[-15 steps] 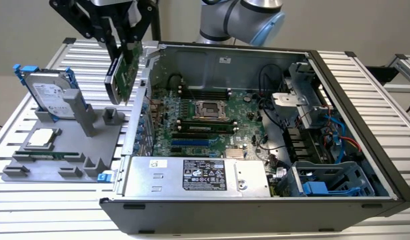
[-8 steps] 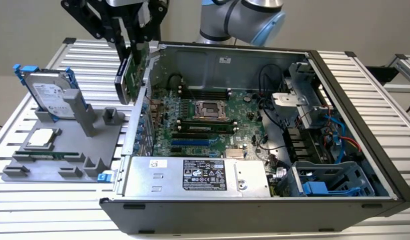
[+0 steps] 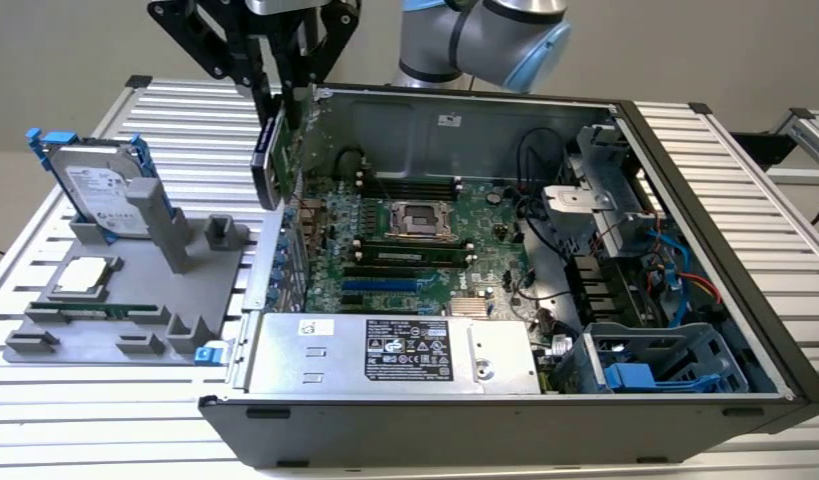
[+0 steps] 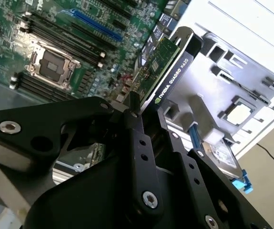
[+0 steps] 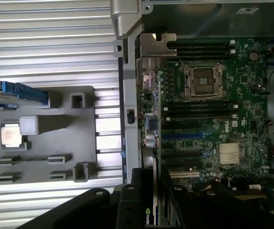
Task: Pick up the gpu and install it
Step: 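Pick up the gpu and move the gpu toward the slot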
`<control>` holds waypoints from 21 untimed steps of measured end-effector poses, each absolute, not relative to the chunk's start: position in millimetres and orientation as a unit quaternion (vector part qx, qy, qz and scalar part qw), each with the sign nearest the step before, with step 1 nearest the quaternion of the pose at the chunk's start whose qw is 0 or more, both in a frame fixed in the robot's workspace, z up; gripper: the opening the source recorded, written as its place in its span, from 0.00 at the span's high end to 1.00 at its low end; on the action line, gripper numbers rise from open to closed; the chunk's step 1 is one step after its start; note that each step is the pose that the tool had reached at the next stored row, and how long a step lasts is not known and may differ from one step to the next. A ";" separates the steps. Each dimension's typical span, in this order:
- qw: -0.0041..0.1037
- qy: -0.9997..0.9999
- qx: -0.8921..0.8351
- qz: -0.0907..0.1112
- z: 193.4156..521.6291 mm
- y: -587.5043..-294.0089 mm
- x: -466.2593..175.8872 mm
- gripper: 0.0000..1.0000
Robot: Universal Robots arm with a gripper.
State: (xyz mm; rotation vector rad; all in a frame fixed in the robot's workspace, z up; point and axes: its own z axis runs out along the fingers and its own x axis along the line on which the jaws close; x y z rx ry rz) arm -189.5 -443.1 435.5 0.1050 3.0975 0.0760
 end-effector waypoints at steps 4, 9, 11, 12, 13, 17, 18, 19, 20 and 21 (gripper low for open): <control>0.021 0.999 0.034 0.025 435.6 -443.1 -181.9 1.00; 0.021 0.999 0.034 0.024 435.6 -443.1 -172.5 1.00; 0.021 0.999 0.034 0.025 435.5 -443.1 -168.8 1.00; 0.021 0.999 0.034 0.025 435.6 -443.1 -166.9 1.00; 0.021 0.999 0.034 0.025 435.5 -443.1 -165.3 1.00; 0.021 0.999 0.034 0.025 435.6 -443.1 -158.0 1.00; 0.021 0.999 0.034 0.025 435.6 -443.1 -156.2 1.00; 0.021 0.999 0.034 0.024 435.6 -443.1 -154.5 1.00; 0.021 0.999 0.034 0.025 435.5 -443.1 -152.8 1.00; 0.021 0.999 0.034 0.025 435.5 -443.1 -151.0 1.00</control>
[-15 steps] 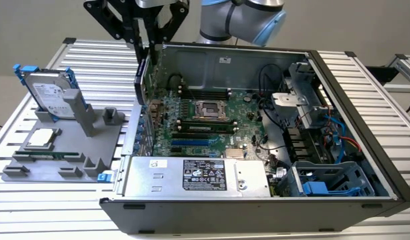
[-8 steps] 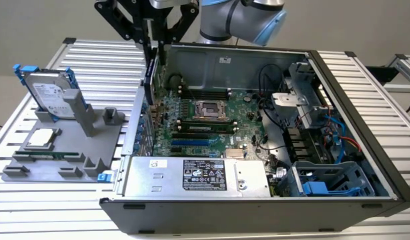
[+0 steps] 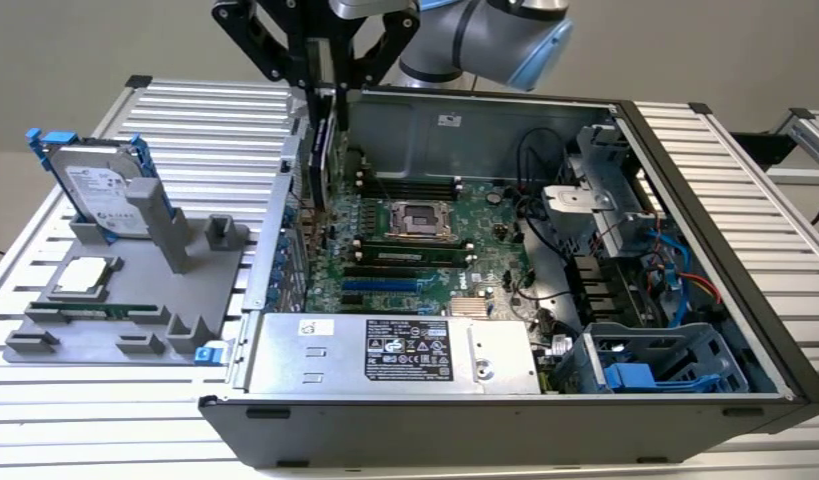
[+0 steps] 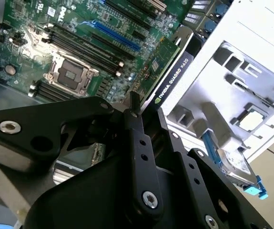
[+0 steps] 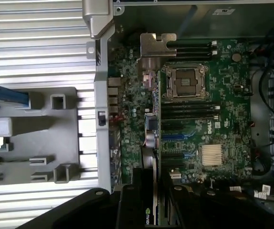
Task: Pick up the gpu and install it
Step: 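Pick up the gpu and move the gpu toward the slot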
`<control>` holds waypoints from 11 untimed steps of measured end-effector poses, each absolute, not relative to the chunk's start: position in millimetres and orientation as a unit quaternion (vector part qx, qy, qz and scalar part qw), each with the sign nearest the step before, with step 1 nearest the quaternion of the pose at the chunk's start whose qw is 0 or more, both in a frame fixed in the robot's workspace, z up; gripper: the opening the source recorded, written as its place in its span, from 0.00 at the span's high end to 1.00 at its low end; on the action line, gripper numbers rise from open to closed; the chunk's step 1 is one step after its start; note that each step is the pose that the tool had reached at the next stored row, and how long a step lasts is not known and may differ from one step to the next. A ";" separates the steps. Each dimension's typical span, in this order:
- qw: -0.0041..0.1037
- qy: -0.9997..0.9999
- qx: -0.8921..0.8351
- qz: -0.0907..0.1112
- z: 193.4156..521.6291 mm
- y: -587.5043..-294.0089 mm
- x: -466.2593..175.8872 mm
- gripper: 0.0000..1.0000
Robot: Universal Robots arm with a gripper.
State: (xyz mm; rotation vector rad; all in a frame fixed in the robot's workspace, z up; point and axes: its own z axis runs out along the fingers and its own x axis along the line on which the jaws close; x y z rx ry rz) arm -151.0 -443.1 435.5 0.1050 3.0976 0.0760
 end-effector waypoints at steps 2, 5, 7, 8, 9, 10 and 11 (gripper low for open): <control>0.021 0.999 0.034 0.024 435.6 -443.1 -147.7 1.00; 0.021 0.999 0.034 0.025 435.6 -443.1 -142.7 1.00; 0.021 0.999 0.034 0.024 435.6 -443.1 -139.5 1.00; 0.021 0.999 0.034 0.024 435.6 -443.1 -137.9 1.00; 0.021 0.999 0.034 0.024 435.6 -443.1 -136.2 1.00; 0.021 0.999 0.034 0.024 435.6 -443.1 -134.6 1.00; 0.021 0.999 0.034 0.025 435.5 -443.1 -133.0 1.00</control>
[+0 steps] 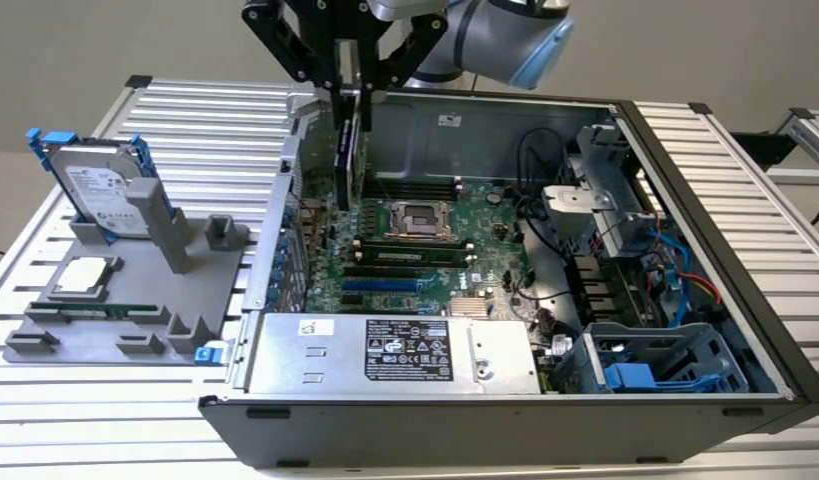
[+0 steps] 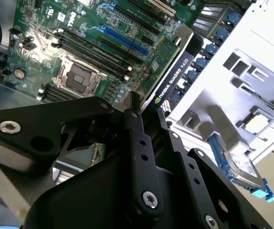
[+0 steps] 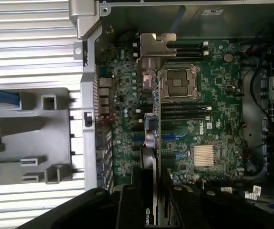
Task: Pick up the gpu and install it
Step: 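Pick up the gpu and move the gpu toward the slot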
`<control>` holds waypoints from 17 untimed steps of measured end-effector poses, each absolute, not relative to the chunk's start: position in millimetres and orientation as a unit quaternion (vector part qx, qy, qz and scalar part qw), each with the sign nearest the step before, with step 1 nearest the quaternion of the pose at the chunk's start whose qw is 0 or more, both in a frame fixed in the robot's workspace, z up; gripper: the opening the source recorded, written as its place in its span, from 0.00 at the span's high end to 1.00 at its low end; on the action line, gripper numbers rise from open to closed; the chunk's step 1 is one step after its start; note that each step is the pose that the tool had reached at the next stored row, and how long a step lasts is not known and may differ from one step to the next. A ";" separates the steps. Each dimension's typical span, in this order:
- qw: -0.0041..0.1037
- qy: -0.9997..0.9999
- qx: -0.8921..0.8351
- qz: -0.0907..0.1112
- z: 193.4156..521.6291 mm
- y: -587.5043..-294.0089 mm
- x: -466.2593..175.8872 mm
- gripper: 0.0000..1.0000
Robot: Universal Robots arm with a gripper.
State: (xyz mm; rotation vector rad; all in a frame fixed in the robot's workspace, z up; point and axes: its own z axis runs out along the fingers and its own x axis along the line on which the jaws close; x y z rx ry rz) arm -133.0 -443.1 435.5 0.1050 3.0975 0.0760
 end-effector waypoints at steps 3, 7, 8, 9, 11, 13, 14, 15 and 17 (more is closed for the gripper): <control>0.021 0.999 0.034 0.024 435.6 -443.1 -128.1 1.00; 0.021 0.999 0.034 0.025 435.6 -443.1 -121.2 1.00; 0.021 0.999 0.034 0.025 435.6 -443.1 -119.3 1.00; 0.021 0.999 0.034 0.024 435.6 -443.1 -117.6 1.00; 0.021 0.999 0.034 0.024 435.6 -443.1 -114.2 1.00; 0.021 0.999 0.034 0.025 435.6 -443.1 -111.0 1.00; 0.021 0.999 0.034 0.025 435.6 -443.1 -109.4 1.00; 0.021 0.999 0.034 0.024 435.6 -443.1 -107.8 1.00; 0.021 0.999 0.034 0.025 435.6 -443.1 -104.6 1.00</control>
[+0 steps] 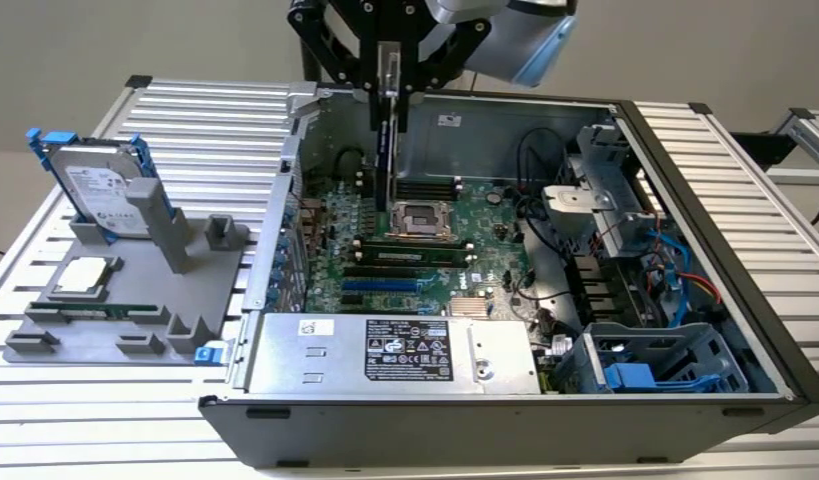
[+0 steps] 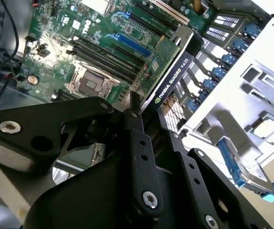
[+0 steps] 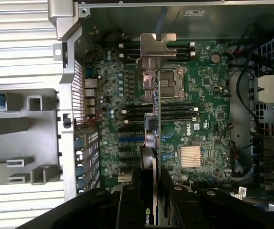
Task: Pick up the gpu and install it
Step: 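Pick up the gpu and move the gpu toward the slot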
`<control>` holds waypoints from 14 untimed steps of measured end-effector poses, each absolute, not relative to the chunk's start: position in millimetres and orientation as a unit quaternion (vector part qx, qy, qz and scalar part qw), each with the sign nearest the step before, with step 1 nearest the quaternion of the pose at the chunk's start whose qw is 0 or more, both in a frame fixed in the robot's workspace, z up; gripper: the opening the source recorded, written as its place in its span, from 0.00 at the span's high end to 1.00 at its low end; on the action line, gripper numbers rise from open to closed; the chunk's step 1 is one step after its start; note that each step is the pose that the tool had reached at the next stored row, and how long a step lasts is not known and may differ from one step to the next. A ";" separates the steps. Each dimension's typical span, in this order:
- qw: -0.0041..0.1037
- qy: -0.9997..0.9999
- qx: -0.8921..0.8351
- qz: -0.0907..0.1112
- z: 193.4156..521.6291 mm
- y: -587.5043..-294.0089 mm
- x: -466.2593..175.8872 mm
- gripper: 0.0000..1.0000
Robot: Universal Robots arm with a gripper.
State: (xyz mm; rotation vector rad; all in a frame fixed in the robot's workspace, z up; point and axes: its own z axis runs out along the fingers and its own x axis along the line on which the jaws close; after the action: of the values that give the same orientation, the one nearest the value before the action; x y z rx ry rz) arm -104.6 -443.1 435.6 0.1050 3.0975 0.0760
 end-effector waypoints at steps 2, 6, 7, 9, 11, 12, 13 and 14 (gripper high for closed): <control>0.021 0.999 0.034 0.025 435.5 -443.1 -101.5 1.00; 0.021 0.999 0.034 0.025 435.5 -443.1 -95.3 1.00; 0.021 0.999 0.034 0.025 435.6 -443.1 -93.7 1.00; 0.021 0.999 0.034 0.024 435.6 -443.1 -90.6 1.00; 0.021 0.999 0.034 0.024 435.6 -443.1 -87.6 1.00; 0.021 0.999 0.034 0.024 435.6 -443.1 -86.2 1.00; 0.021 0.999 0.034 0.024 435.6 -443.1 -84.8 1.00; 0.021 0.999 0.034 0.024 435.6 -443.1 -83.3 1.00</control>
State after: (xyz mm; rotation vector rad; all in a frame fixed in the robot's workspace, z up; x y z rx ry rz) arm -83.3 -443.1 435.6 0.1049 3.0976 0.0759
